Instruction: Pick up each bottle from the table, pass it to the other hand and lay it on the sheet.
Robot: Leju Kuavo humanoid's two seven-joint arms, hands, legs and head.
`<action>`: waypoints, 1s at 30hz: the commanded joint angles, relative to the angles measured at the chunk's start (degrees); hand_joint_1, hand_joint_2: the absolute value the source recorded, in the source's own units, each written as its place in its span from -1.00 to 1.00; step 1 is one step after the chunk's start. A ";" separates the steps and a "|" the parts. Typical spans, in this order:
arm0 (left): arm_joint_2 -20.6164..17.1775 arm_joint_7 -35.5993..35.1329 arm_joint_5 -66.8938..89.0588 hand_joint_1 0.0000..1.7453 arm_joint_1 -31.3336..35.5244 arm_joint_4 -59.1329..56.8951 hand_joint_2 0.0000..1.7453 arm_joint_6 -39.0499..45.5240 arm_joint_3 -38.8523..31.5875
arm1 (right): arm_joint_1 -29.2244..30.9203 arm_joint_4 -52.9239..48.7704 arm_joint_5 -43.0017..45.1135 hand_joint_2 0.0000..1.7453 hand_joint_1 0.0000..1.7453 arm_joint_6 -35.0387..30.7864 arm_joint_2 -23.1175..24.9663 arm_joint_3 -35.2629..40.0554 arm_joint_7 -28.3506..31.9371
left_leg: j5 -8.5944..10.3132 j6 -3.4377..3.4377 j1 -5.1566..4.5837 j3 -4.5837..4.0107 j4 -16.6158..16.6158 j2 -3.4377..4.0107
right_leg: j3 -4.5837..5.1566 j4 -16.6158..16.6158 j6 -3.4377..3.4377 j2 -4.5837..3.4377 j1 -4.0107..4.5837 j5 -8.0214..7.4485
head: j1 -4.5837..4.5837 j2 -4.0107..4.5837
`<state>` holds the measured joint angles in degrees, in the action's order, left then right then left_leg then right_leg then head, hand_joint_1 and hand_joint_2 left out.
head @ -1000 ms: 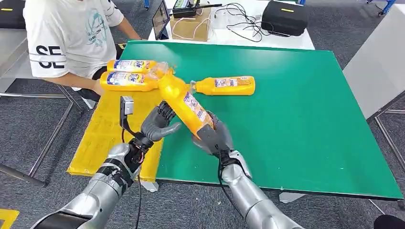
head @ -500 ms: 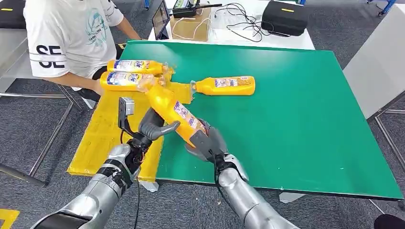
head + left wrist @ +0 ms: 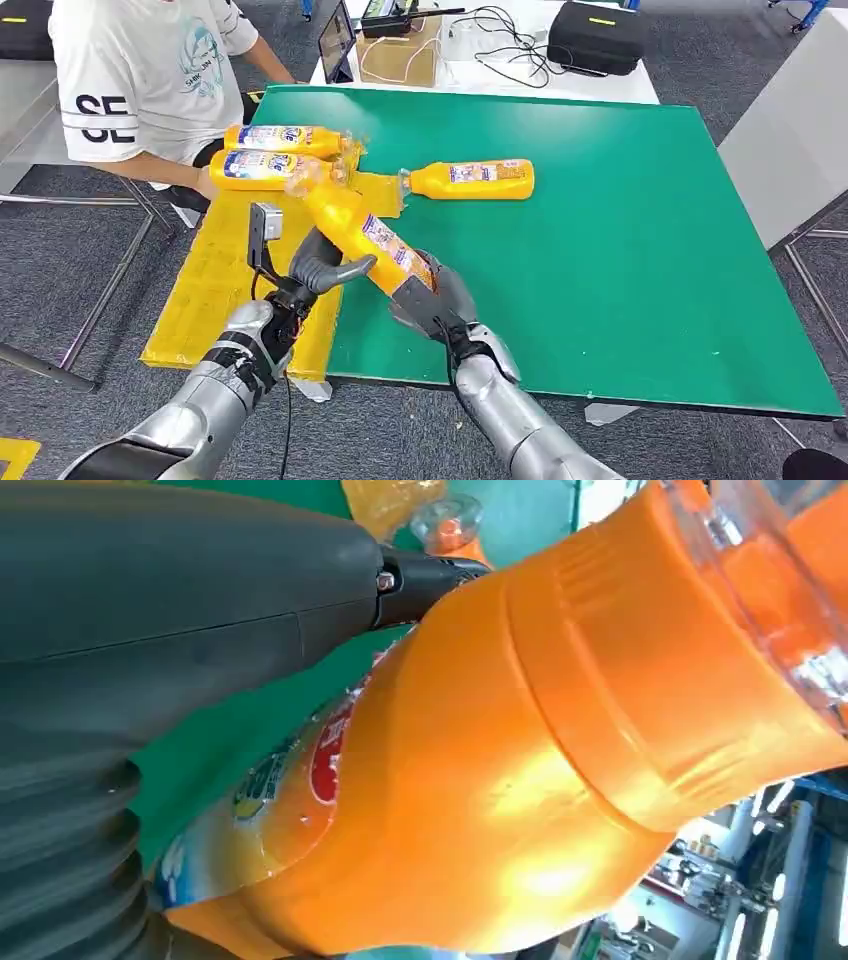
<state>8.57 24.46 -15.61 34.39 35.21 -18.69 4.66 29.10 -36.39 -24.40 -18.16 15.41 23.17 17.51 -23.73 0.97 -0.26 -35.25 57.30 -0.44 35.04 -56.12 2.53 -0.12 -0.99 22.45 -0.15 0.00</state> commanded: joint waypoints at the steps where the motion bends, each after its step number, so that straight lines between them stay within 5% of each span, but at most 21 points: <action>1: -0.65 1.30 -0.26 1.00 3.09 -5.21 1.00 -2.04 -0.51 | 3.24 4.39 -1.65 1.00 -1.00 -0.81 0.68 4.68 -1.19 | -0.14 -0.09 0.10 0.19 0.09 0.10 | -0.19 -0.05 -0.12 -0.06 0.11 0.11 | 0.00 0.00; 15: -0.80 -4.41 -11.54 1.00 0.44 -1.06 1.00 -15.14 -5.11 | 3.30 2.28 1.18 1.00 -1.00 -0.43 -0.88 2.06 -0.51 | -0.14 -0.09 0.09 0.20 0.06 0.03 | -0.23 -0.01 -0.12 0.00 0.11 0.11 | 0.00 0.00; 24: -1.56 -4.61 -12.75 1.00 0.40 -1.18 1.00 -15.13 -5.27 | 3.46 2.15 1.64 1.00 -1.00 -0.43 -0.85 1.35 -0.13 | -0.13 -0.07 0.09 0.17 0.07 0.04 | -0.20 -0.01 -0.10 0.00 0.10 0.09 | 0.02 0.00; 27: -5.12 4.54 2.93 1.00 1.47 -0.13 1.00 4.43 -0.81 | 2.06 -0.24 2.32 1.00 -1.00 -2.83 -1.50 -0.37 0.22 | -0.09 -0.07 0.07 0.11 0.04 0.03 | -0.13 -0.01 -0.09 0.00 0.07 0.07 | 0.02 -0.02; 30: -5.83 4.66 4.73 1.00 2.27 -0.49 1.00 6.00 -1.54 | 1.28 -1.40 2.68 1.00 -1.00 -2.48 -2.22 -0.82 0.35 | -0.08 -0.08 0.09 0.09 0.05 -0.03 | -0.14 -0.02 -0.10 0.07 0.10 0.08 | 0.02 -0.02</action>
<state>6.84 26.24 -18.30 33.29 35.80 -21.86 1.18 29.79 -36.07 -22.51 -20.11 15.54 24.94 17.49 -23.72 0.97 -0.26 -35.26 57.31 -0.46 35.05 -56.13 2.53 -0.10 -0.99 22.44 -0.13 -0.02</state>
